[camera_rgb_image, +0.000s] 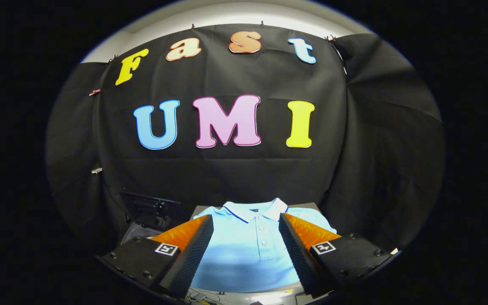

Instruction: Put the clothes into the washing machine and then close the washing machine lid.

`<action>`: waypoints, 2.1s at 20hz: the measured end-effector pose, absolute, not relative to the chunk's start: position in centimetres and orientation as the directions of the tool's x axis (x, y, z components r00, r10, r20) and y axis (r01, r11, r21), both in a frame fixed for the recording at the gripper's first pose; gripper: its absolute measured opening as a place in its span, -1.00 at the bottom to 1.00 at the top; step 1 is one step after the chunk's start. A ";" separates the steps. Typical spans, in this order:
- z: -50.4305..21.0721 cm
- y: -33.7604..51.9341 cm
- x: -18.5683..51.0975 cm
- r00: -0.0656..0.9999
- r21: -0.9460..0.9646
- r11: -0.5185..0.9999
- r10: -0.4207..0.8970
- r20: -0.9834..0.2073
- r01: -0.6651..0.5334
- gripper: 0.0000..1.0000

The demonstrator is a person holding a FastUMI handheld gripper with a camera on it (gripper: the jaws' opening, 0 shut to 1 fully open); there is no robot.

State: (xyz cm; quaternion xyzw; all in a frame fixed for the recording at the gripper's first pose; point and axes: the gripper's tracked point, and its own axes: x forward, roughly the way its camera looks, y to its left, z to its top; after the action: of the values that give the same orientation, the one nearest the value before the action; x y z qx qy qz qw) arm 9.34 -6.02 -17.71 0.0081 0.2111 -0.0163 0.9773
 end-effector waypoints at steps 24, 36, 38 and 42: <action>-32.6 -10.2 13.6 0.610 -0.015 0.995 -0.069 -0.789 0.094 0.98; -33.2 -9.5 13.3 0.427 -0.059 0.995 -0.087 -0.900 0.078 0.62; -33.2 -9.4 13.2 0.407 -0.052 0.997 -0.074 -0.910 0.065 0.63; -33.0 -9.5 13.2 0.419 -0.051 0.996 -0.077 -0.905 0.073 -0.22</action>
State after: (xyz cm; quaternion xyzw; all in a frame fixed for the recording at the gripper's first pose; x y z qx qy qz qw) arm 13.20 -9.45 -33.03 -0.0021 0.5370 -0.0446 0.8424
